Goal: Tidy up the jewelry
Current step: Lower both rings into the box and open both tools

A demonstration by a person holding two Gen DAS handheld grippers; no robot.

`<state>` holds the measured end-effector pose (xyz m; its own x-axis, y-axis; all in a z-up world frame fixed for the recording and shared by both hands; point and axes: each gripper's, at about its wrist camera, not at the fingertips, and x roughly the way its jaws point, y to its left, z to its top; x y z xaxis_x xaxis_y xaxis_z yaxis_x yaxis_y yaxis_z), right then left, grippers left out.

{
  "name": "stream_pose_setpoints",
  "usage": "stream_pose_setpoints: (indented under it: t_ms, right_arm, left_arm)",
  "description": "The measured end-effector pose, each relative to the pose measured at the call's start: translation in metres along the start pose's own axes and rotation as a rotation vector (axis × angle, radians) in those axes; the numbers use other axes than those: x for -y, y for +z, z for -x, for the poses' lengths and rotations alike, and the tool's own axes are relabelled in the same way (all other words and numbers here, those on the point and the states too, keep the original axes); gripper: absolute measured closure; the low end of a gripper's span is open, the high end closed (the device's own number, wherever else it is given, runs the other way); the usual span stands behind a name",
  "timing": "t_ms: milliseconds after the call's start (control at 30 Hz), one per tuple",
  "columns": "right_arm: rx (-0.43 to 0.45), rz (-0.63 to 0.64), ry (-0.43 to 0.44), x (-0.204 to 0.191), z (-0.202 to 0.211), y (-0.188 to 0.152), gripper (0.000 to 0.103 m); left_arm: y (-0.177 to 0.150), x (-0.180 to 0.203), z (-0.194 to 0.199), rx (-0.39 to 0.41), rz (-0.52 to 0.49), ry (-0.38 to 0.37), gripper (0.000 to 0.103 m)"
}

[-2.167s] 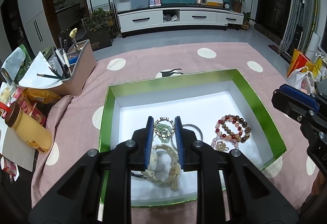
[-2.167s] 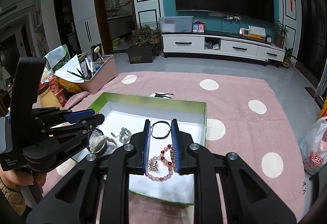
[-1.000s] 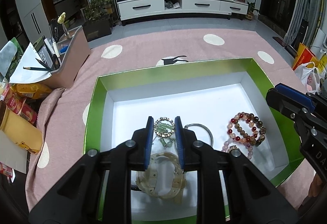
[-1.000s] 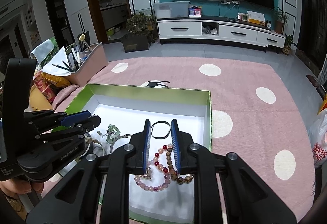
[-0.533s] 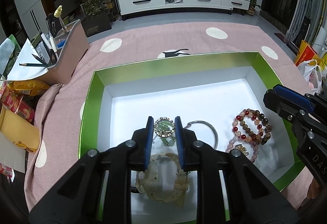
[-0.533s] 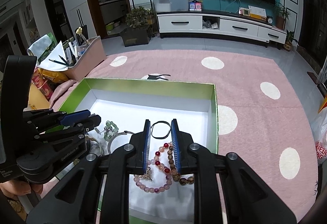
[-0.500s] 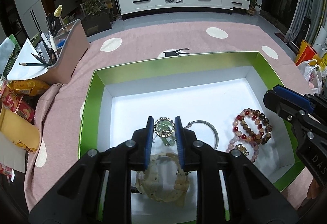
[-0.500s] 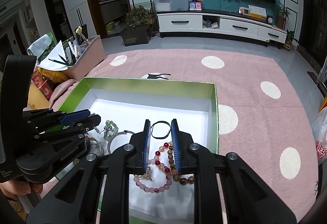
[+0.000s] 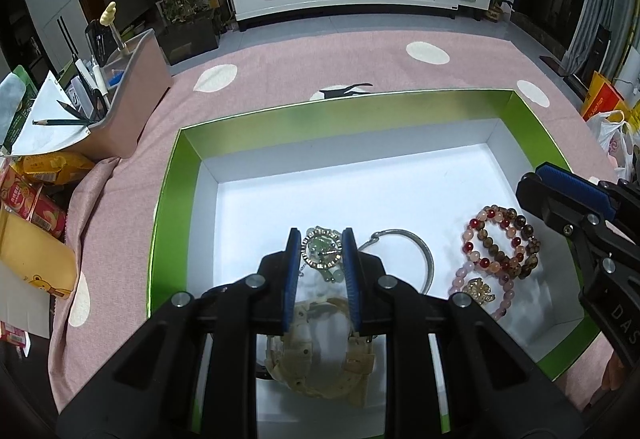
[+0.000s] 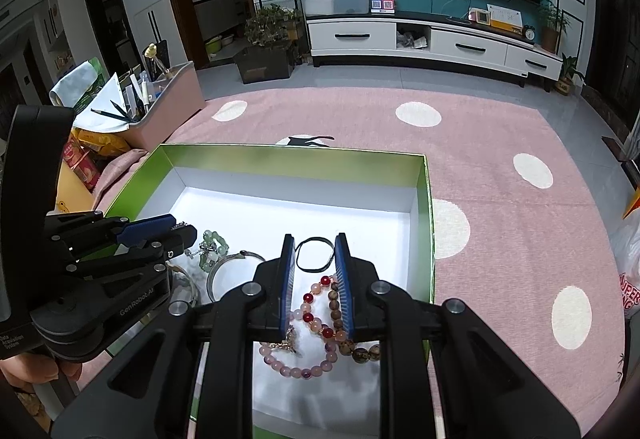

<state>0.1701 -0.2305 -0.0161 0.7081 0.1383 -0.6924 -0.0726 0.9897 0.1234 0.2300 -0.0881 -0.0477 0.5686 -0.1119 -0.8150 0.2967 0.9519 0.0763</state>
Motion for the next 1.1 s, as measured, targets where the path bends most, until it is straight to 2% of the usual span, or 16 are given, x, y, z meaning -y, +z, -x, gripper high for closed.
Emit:
stream_pose_setpoints:
  t_ms: [1100]
  right_arm:
    - [-0.048,0.008,0.000,-0.002,-0.016,-0.005,0.083]
  left_arm:
    - [-0.005,0.002,-0.014,-0.051,-0.017,0.021,0.082]
